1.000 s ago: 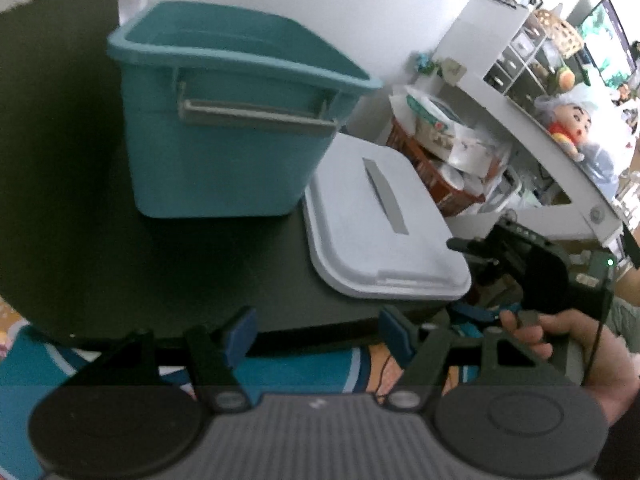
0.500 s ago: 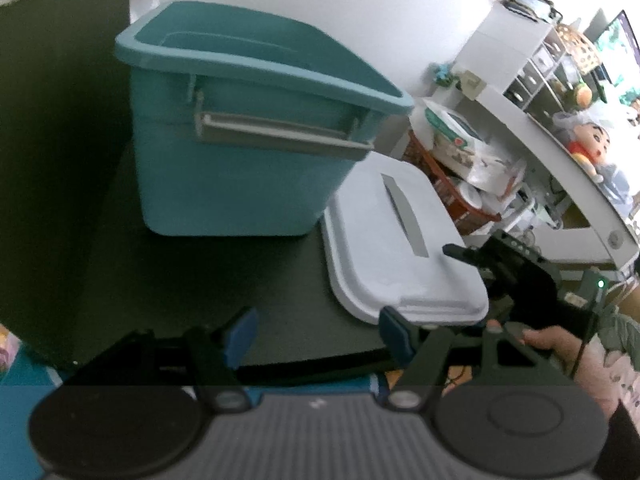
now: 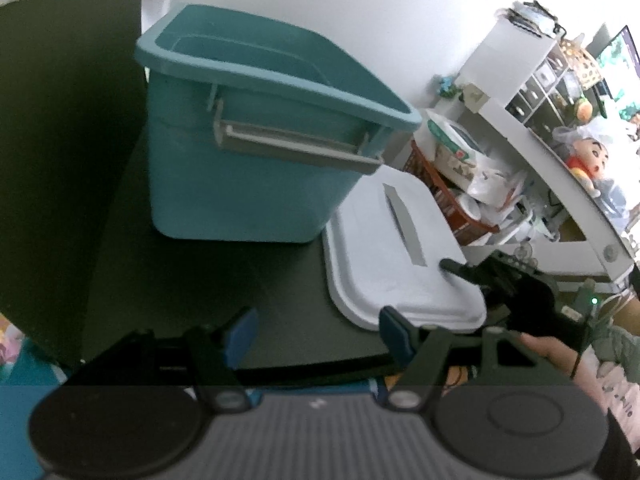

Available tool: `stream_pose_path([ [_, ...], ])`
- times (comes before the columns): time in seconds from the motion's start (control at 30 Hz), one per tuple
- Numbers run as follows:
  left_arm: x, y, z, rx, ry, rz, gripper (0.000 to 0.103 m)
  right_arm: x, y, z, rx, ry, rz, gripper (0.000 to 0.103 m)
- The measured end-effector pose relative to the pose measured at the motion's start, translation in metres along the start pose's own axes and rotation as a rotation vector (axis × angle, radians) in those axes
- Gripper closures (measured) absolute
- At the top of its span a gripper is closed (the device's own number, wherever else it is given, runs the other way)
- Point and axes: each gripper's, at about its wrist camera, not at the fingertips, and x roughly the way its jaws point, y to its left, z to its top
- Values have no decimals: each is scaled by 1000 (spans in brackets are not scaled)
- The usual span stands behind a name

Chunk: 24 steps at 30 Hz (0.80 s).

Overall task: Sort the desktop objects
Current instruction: 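Tilt the white lidded box up on its side with the right gripper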

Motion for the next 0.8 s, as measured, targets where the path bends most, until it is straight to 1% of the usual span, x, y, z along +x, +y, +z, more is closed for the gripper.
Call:
stream_pose_path([
  [0.1, -3, -3, 0, 4, -7, -10, 32, -8, 3, 1, 0, 7, 14, 61],
  [0.23, -10, -5, 0, 9, -19, -22, 32, -21, 7, 1, -28, 15, 17, 65],
  [0.37, -15, -7, 1, 11, -29, -32, 32, -33, 7, 2, -22, 25, 44, 72],
  [0.47, -18, -7, 0, 16, -30, -40, 32, -43, 10, 2, -25, 35, 76, 77],
  [0.5, -18, -7, -1, 15, -28, -43, 32, -46, 11, 2, -23, 39, 90, 81],
  [0.6, -19, -5, 0, 2, -31, -53, 32, -55, 10, 3, -4, 42, 143, 87],
  [0.8, -21, -6, 1, -5, -40, -64, 32, -73, 7, 0, 25, 51, 199, 90],
])
